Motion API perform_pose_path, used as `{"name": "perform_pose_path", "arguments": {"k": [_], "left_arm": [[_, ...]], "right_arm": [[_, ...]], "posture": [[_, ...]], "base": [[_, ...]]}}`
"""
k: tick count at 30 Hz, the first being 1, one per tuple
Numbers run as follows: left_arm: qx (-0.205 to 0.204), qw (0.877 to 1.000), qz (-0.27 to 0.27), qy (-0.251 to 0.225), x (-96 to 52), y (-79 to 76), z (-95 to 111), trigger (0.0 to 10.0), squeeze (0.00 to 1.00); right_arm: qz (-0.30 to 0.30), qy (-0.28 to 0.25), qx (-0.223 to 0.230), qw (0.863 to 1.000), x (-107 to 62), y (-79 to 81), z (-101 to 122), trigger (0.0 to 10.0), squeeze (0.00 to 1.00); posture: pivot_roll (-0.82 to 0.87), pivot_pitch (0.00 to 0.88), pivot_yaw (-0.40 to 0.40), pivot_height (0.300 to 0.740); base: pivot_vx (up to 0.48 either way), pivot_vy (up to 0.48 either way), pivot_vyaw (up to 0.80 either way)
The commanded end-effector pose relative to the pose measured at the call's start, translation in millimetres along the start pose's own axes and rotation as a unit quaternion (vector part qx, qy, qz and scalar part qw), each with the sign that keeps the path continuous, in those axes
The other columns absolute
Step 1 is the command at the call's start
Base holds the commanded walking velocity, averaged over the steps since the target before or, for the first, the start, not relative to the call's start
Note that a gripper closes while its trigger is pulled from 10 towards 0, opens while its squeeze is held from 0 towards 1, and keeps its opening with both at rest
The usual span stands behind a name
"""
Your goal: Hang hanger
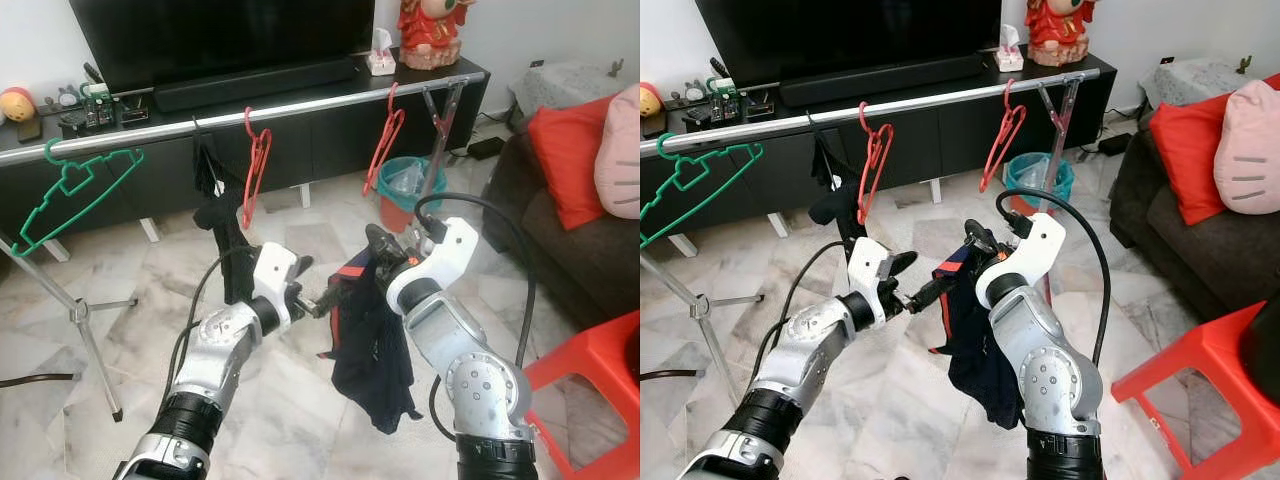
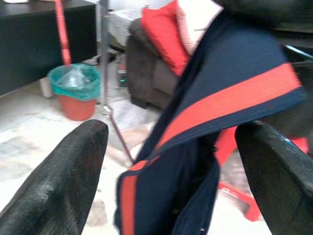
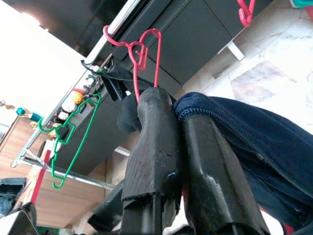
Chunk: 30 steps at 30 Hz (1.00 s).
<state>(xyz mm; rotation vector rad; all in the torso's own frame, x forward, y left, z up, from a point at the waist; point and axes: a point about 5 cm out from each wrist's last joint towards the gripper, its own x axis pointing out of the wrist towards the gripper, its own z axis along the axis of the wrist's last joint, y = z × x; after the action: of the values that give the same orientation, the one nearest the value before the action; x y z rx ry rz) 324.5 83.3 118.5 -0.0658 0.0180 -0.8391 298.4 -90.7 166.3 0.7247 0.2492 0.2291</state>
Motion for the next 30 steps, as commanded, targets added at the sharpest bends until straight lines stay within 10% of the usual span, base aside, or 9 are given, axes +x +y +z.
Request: {"name": "perform_pose_path", "arguments": {"k": [1, 30], "left_arm": [[-0.009, 1.0, -0.014, 0.001, 1.5, -2.0, -1, 10.0, 0.0], [-0.004, 0.999, 0.035, -0.03, 6.9, 7.2, 3, 10.0, 0.0]], "right_arm": [[0.036, 0.006, 0.027, 0.999, -3.8, 21.7, -9, 0.0, 0.0], [0.098, 0.036, 0.079, 0.991, -9.4, 49.4, -16, 0.0, 0.0]], "posture": [[-0.03, 0.051, 0.055, 0.74], [-0.04, 0.052, 0.057, 0.74]], "base": [[0.0, 0.0, 0.0], [0.0, 0.0, 0.0]]}}
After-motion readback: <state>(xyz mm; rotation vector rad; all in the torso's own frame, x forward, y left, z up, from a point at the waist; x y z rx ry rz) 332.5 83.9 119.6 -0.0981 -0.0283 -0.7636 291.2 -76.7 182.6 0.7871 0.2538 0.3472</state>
